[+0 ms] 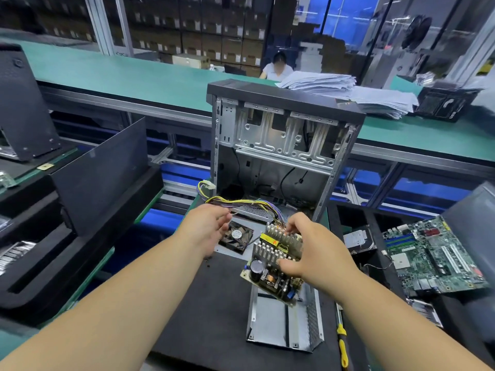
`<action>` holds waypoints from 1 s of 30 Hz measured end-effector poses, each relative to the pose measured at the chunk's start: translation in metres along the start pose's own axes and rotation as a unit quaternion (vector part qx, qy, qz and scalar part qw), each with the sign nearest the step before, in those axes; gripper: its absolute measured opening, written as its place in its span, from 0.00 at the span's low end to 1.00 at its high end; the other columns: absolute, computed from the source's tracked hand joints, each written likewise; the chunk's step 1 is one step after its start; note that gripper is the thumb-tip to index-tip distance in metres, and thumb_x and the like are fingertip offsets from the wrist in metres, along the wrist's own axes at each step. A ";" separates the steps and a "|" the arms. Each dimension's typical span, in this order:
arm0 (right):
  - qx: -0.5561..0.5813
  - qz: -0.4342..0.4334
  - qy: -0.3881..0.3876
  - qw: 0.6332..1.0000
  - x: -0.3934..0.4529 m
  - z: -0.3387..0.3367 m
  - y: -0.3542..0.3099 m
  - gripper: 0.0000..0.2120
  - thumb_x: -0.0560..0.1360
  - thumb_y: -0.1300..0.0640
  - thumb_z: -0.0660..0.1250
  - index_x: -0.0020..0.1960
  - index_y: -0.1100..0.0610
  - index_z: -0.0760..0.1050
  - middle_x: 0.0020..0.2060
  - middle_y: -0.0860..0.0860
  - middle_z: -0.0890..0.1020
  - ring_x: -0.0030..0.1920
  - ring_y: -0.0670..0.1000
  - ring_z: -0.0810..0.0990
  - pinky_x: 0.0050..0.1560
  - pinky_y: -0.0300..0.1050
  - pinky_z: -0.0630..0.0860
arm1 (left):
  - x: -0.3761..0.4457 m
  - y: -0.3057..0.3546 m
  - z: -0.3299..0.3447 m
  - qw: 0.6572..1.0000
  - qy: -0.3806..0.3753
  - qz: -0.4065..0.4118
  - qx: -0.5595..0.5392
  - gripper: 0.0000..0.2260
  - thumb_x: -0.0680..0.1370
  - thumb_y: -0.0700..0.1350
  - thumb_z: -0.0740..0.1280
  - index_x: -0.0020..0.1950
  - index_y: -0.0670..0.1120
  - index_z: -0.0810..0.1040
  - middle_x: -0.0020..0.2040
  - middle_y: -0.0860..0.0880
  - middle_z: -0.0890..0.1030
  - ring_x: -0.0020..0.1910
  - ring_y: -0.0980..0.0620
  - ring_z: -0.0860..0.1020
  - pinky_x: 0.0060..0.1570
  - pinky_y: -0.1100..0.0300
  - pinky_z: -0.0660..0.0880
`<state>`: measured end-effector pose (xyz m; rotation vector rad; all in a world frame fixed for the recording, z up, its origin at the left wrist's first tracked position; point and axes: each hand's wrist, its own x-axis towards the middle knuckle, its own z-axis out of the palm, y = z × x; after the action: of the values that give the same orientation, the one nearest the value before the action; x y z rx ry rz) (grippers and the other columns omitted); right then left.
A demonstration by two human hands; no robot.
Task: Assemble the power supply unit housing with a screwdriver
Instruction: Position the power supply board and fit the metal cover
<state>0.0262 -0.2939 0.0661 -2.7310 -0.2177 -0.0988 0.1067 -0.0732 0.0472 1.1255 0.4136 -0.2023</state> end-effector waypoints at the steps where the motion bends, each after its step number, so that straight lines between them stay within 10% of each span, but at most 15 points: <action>1: 0.001 -0.010 -0.005 1.000 -0.001 -0.002 0.002 0.25 0.61 0.42 0.72 0.50 0.40 0.60 0.40 0.44 0.75 0.37 0.44 0.72 0.33 0.44 0.70 | 0.002 0.001 -0.003 1.000 0.007 -0.006 0.002 0.07 0.79 0.32 0.62 0.43 0.42 0.72 0.36 0.47 0.76 0.32 0.56 0.76 0.27 0.68 0.73; 15: -0.018 -0.038 -0.097 0.994 -0.021 0.006 0.022 0.27 0.59 0.43 0.70 0.53 0.35 0.59 0.46 0.43 0.73 0.39 0.45 0.74 0.40 0.46 0.76 | 0.008 0.004 -0.026 0.991 -0.091 0.002 -0.101 0.04 0.78 0.39 0.61 0.51 0.42 0.75 0.55 0.46 0.82 0.52 0.49 0.78 0.61 0.55 0.72; 30: -0.015 -0.029 -0.143 0.989 -0.031 0.031 0.039 0.27 0.63 0.44 0.73 0.53 0.36 0.59 0.46 0.45 0.74 0.44 0.49 0.75 0.44 0.47 0.76 | 0.030 0.000 -0.010 0.999 -0.038 0.038 -0.003 0.13 0.81 0.34 0.59 0.63 0.46 0.72 0.49 0.47 0.79 0.43 0.50 0.79 0.40 0.58 0.76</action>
<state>0.0036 -0.3216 0.0195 -2.7615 -0.3794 0.2762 0.1318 -0.0627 0.0316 1.1222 0.3041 -0.1770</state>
